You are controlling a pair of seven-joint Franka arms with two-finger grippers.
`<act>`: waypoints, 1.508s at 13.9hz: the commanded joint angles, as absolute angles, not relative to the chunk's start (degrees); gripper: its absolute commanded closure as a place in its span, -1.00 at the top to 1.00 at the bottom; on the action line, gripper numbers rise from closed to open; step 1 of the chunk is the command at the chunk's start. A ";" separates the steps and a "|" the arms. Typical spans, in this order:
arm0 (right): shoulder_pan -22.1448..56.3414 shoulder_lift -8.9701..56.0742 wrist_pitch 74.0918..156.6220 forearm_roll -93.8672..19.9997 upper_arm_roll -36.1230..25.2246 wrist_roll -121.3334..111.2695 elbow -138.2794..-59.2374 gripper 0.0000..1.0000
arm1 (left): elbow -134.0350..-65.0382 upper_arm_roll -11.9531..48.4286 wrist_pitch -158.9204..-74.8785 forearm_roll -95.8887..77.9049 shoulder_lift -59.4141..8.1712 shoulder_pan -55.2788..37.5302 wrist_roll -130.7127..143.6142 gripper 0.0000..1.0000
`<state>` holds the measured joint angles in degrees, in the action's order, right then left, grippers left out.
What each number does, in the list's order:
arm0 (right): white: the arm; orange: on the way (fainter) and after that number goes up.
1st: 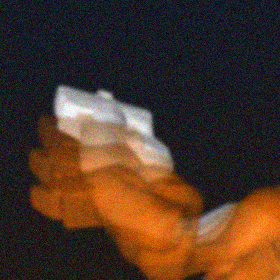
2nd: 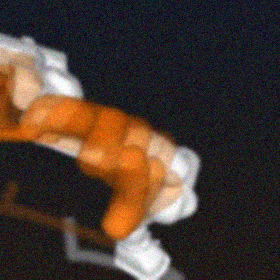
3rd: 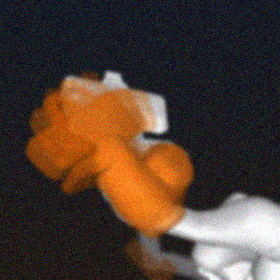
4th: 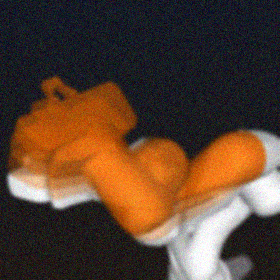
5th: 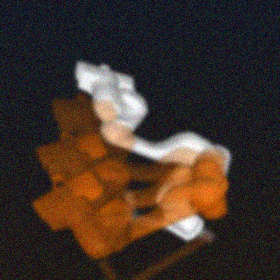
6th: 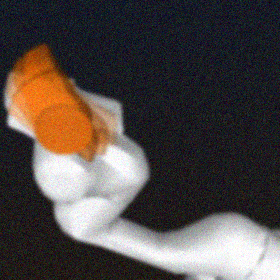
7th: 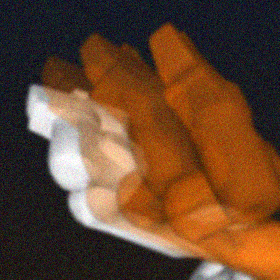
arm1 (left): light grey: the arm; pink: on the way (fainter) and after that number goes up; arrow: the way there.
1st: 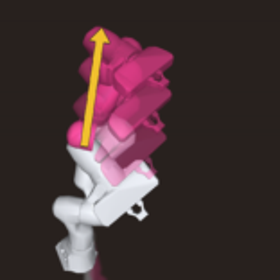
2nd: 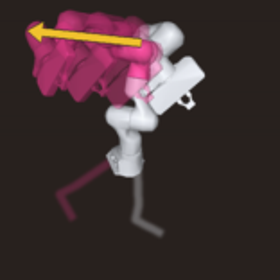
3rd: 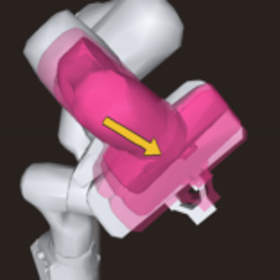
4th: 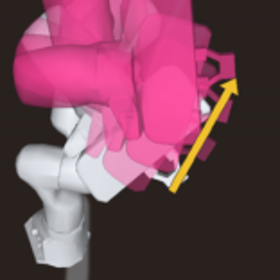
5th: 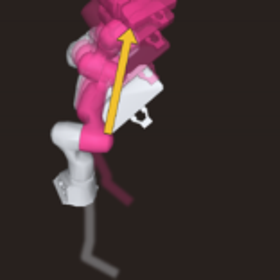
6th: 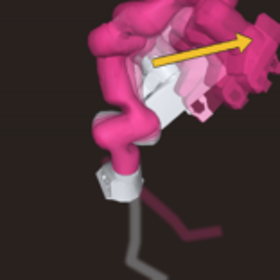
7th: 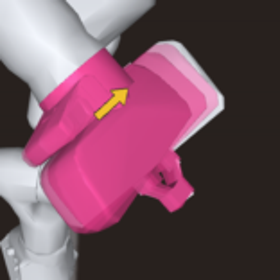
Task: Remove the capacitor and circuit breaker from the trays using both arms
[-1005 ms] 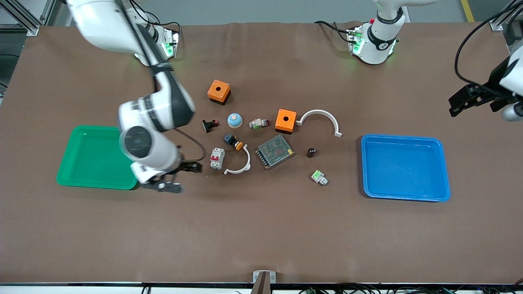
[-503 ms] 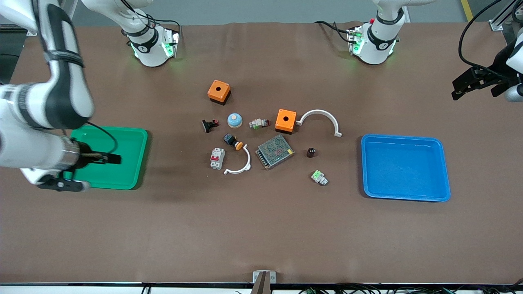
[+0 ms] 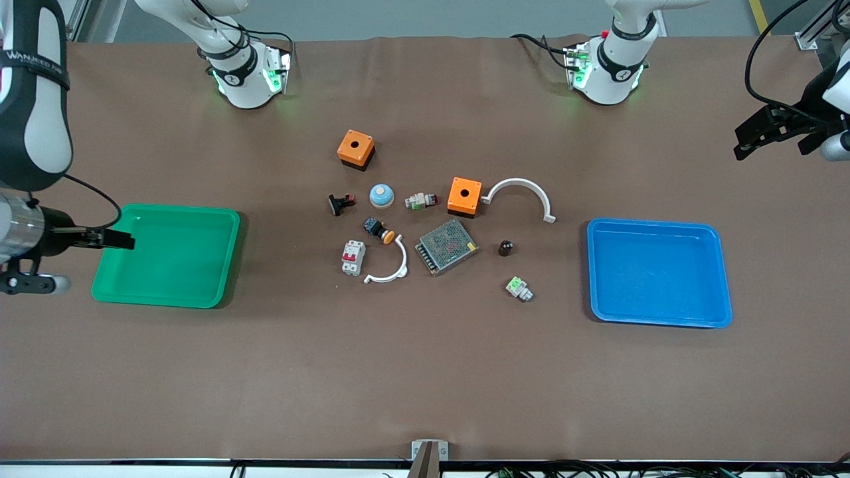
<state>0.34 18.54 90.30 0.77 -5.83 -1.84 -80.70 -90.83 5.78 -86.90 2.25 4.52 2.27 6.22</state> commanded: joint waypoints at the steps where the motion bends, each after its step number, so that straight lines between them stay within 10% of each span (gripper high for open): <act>1: -0.35 18.19 88.68 2.11 -4.92 -1.76 -76.73 1.00 | -91.67 6.07 -87.27 0.97 5.80 3.25 5.27 1.00; 11: -1.06 16.27 85.95 -2.55 -4.75 -1.14 -78.57 1.00 | -90.79 5.45 -87.45 0.70 5.71 3.60 5.27 1.00; 21: -0.97 0.18 91.93 -1.85 -4.66 -1.93 -96.06 1.00 | -90.79 5.45 -87.72 0.70 5.80 3.69 5.19 1.00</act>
